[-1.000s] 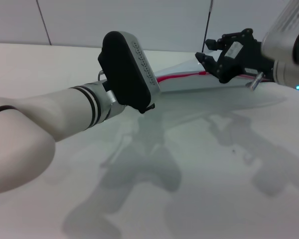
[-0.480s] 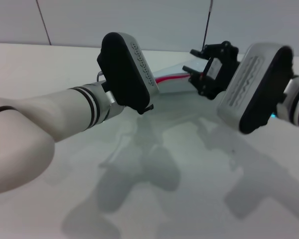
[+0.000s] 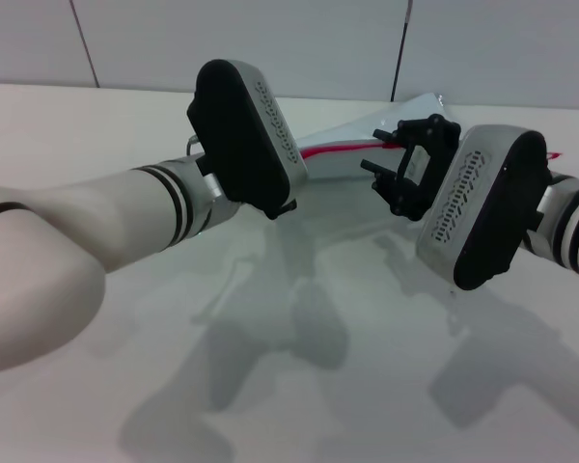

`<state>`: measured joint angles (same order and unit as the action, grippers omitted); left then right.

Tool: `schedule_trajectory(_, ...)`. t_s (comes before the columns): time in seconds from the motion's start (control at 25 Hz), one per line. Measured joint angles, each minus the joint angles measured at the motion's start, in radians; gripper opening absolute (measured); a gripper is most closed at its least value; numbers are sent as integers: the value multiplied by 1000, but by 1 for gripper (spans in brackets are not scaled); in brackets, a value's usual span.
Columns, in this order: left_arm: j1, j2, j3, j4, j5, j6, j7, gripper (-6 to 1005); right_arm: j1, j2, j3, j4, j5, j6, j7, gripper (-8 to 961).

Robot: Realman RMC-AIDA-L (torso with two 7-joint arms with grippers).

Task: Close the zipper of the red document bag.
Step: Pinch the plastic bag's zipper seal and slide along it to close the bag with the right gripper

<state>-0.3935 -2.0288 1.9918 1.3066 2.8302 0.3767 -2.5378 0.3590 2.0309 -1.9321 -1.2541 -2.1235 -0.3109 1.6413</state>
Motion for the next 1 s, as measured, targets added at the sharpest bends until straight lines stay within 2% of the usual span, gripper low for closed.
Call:
schedule_trajectory(0.32, 0, -1, -1, 2, 1, 2, 6, 57, 8, -1, 3, 22, -1, 55, -7, 321)
schedule_trajectory(1.0, -5, 0, -2, 5, 6, 2, 7, 56, 29, 0, 0, 46, 6, 67, -2, 316)
